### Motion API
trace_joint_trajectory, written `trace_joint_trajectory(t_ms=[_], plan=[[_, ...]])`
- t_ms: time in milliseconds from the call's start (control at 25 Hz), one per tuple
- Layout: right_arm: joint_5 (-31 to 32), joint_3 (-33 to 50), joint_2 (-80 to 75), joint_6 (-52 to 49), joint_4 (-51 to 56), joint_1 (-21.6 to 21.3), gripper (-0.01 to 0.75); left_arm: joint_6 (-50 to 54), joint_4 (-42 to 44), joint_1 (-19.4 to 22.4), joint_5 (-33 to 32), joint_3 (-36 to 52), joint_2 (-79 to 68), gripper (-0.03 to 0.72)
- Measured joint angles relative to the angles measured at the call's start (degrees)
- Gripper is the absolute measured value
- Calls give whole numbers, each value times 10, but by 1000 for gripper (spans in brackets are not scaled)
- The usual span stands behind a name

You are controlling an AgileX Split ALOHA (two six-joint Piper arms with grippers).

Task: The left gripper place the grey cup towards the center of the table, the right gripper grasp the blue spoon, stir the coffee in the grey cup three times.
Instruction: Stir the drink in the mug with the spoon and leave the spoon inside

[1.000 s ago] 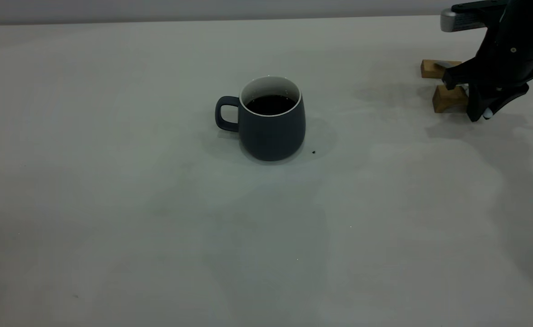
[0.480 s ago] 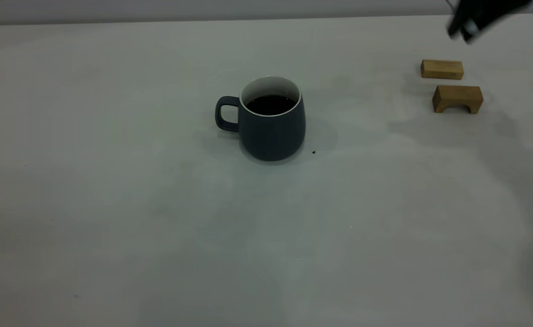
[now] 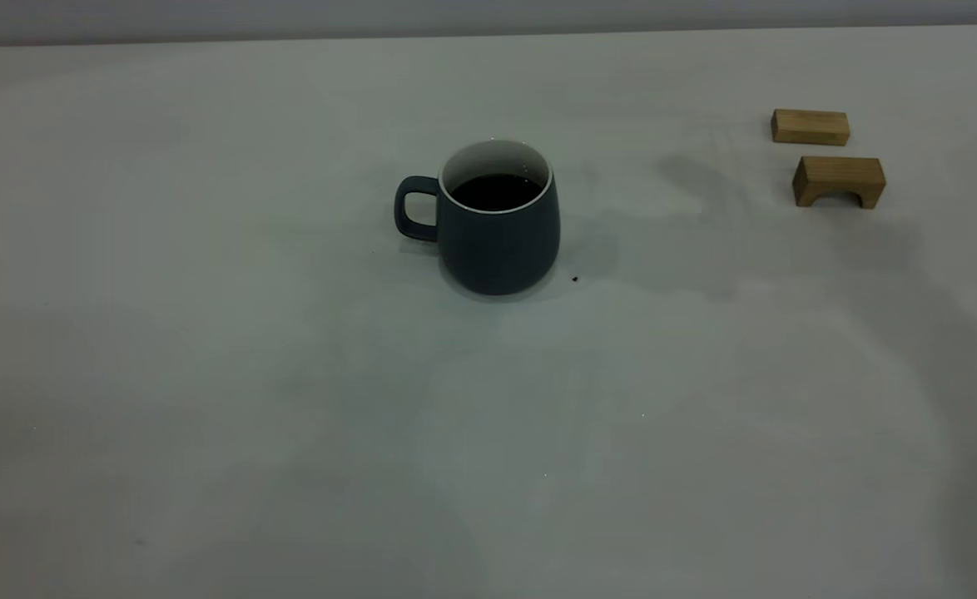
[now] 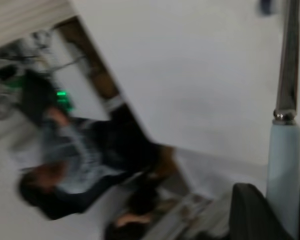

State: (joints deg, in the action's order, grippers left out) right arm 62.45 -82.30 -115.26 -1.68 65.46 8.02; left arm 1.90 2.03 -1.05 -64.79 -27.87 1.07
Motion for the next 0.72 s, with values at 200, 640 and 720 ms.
trace_joint_trajectory(t_ms=[200,640,720], plan=[[-31,1,-1,-165,56,43,139,0,0,0,0,0,0,297],[-53,1,-14,-420,91,112,139,0,0,0,0,0,0,297],[-53,1,-31,-432,117,115,139,0,0,0,0,0,0,297]])
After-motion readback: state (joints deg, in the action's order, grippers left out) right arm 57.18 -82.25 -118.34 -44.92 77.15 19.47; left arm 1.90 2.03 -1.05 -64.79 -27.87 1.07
